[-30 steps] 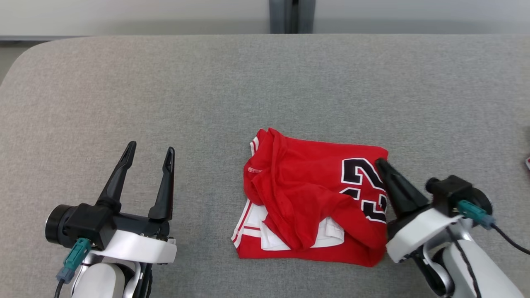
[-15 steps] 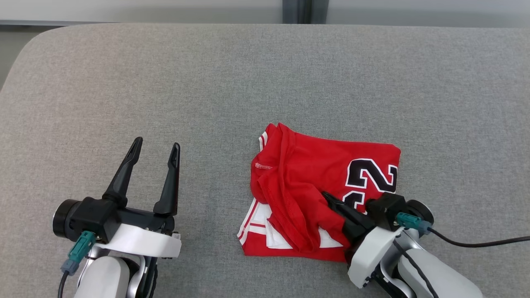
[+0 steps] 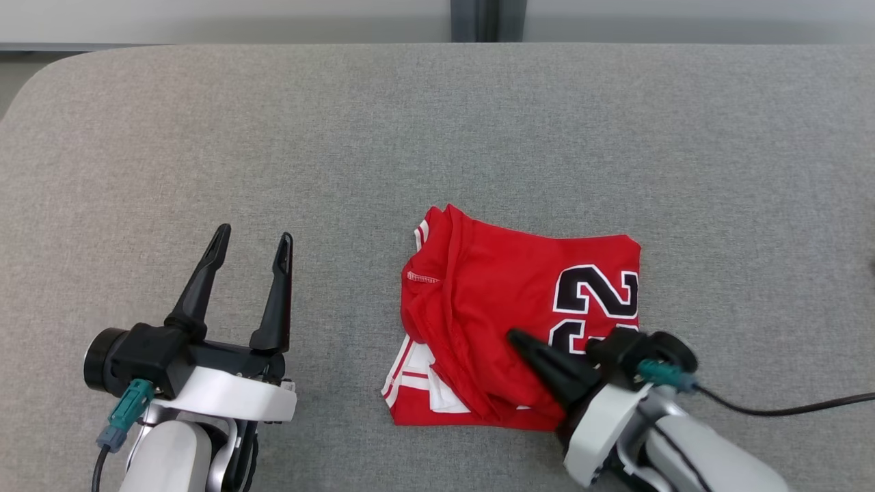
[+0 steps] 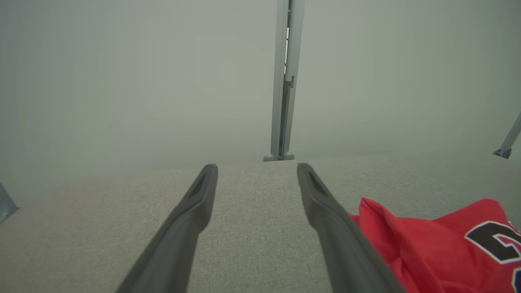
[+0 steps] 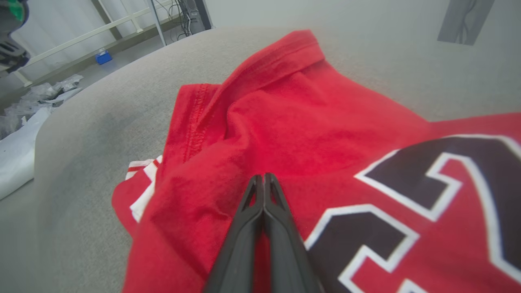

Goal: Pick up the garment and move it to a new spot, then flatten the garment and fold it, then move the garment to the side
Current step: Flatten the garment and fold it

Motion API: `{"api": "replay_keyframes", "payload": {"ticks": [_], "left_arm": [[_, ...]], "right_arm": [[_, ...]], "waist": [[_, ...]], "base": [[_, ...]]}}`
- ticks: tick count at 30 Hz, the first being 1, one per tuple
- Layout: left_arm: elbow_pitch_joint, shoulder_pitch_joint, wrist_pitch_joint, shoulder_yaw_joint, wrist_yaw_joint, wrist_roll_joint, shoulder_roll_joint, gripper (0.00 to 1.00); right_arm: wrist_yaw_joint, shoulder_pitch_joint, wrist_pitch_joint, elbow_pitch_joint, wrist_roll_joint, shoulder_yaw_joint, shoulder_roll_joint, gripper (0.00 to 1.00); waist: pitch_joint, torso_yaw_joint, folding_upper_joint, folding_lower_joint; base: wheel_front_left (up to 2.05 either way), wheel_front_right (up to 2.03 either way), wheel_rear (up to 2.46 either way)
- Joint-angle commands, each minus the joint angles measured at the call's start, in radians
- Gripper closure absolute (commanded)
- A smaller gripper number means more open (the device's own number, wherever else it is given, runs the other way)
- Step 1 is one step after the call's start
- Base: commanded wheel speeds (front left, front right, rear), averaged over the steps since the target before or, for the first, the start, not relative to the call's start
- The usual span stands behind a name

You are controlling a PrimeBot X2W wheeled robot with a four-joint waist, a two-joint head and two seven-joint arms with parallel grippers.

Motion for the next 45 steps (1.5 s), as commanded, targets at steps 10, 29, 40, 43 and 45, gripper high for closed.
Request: {"api": "replay_keyframes", "payload": {"ticks": [10,29,40,43,45], "left_arm": [[-0.028,0.01,-0.004,0.024,0.007,0.016,0.012,0.0],[-0.072,0.072,0.007,0.038,0.033,0.031,0.044,0.0],[-0.1,0.113,0.027,0.035,0.052,0.021,0.056,0.0],[-0.105,0.112,0.029,0.034,0.052,0.019,0.057,0.0],[-0.107,0.114,0.032,0.032,0.054,0.017,0.058,0.0]], "right_arm": [[0.0,0.117,-0.031,-0.083,-0.074,-0.434,0.053,1.0],[0.0,0.392,0.058,-0.431,-0.283,-0.906,0.163,0.0],[0.0,0.515,0.11,-0.529,-0.3,-0.944,0.197,0.0],[0.0,0.515,0.115,-0.536,-0.301,-0.945,0.198,0.0],[0.0,0.514,0.119,-0.54,-0.301,-0.944,0.199,0.0]], "waist": [[-0.032,-0.044,0.0,0.0],[-0.111,-0.127,0.0,0.0],[-0.139,-0.14,0.0,0.0],[-0.138,-0.141,0.0,0.0],[-0.137,-0.141,0.0,0.0]], "base": [[0.0,0.0,0.0],[0.0,0.0,0.0],[0.0,0.0,0.0],[0.0,0.0,0.0],[0.0,0.0,0.0]]}}
